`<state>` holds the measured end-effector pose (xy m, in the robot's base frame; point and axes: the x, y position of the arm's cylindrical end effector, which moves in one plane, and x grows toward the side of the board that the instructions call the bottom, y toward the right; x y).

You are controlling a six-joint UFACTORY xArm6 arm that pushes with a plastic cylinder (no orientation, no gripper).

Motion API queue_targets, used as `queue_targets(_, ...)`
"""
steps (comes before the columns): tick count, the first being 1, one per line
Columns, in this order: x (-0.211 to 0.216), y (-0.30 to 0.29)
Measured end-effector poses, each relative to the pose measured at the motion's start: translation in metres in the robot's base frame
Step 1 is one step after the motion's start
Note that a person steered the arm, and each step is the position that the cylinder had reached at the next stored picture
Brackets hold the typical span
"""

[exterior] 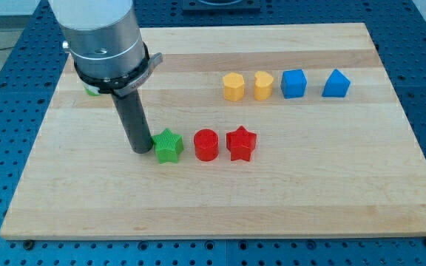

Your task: Place the green circle diagonally top left to the green circle

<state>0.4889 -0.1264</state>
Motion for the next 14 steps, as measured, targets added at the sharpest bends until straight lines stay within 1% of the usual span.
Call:
queue_targets(1,-0.017,-0.001)
queue_targets(2,-0.055,-0.001)
queue_targets(3,-0.113,-0.001)
queue_targets(4,-0.172,-0.02)
queue_targets(5,-0.191,-0.078)
queue_targets(6,-0.18,-0.107)
queue_targets(8,-0.144,-0.137)
queue_targets(9,-0.131,-0.129)
queue_targets(10,-0.144,-0.128)
queue_targets(11,-0.15,-0.114)
queue_targets(12,-0.146,-0.104)
queue_targets(14,-0.118,-0.072)
